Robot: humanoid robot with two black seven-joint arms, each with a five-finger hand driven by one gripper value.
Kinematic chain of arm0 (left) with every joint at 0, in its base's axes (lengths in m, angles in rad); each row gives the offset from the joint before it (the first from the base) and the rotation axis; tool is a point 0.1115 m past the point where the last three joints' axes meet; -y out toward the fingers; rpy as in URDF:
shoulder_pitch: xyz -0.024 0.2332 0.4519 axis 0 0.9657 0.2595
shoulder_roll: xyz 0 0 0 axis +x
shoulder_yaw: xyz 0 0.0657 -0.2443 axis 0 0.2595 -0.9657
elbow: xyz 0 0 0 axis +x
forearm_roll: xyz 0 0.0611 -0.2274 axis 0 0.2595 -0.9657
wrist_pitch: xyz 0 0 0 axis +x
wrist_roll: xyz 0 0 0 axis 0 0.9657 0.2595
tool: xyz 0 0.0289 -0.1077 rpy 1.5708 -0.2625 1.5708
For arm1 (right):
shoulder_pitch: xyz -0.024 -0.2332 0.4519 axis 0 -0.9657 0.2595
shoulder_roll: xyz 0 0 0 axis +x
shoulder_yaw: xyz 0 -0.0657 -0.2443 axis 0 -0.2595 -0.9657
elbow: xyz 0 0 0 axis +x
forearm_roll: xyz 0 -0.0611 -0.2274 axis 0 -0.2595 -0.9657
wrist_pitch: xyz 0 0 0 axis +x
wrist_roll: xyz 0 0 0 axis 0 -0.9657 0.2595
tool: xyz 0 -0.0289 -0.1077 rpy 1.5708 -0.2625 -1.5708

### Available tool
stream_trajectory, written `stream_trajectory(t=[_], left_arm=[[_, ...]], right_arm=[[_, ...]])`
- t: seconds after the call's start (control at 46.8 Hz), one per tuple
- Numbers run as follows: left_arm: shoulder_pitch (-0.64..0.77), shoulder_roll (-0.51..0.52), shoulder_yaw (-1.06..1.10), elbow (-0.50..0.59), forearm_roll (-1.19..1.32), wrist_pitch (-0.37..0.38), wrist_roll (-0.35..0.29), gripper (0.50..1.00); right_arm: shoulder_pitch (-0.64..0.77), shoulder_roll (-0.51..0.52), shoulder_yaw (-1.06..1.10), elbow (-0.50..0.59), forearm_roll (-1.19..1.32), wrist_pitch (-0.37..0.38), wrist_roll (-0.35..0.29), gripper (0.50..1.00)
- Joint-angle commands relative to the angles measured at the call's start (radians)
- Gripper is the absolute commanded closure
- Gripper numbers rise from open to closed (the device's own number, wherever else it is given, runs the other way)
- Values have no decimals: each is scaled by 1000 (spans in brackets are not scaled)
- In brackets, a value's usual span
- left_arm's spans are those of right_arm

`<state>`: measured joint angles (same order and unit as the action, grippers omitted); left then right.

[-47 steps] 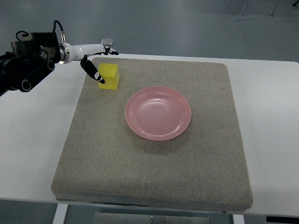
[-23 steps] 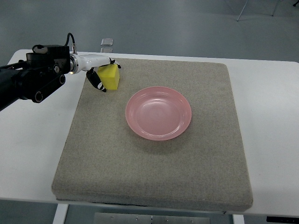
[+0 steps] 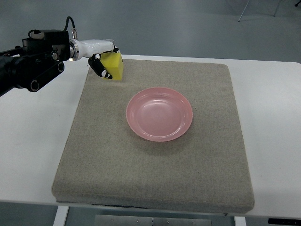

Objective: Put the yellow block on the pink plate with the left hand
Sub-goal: 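Lift the yellow cube off the pad with the left hand, then carry the cube over the pink plate and lower it onto it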

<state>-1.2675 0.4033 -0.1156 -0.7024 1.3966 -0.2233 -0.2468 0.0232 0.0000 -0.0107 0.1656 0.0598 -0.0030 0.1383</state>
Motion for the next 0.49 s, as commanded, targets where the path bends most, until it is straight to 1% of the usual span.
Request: stream_trajectory(t=[0.0, 0.107, 0.214, 0.321, 0.406, 0.47], left_arm=[[-19, 58, -4, -97, -7, -1, 0, 1000], [-18, 84, -7, -176, -10, -2, -6, 1000], [-13, 110, -7, -291, -11, -4, -20, 1000], [-7, 114, -7, -400, -10, -5, -20, 1000], [0, 101, -3, -448, -1, -5, -20, 1000], [5, 86, 1, -462, 5, -5, -19, 1000]], right_arm=[[0, 0, 0, 0, 0, 0, 0, 576], [0, 0, 0, 0, 0, 0, 0, 576], [0, 0, 0, 0, 0, 0, 0, 576], [0, 0, 0, 0, 0, 0, 0, 576], [0, 0, 0, 0, 0, 0, 0, 576], [0, 0, 0, 0, 0, 0, 0, 576]])
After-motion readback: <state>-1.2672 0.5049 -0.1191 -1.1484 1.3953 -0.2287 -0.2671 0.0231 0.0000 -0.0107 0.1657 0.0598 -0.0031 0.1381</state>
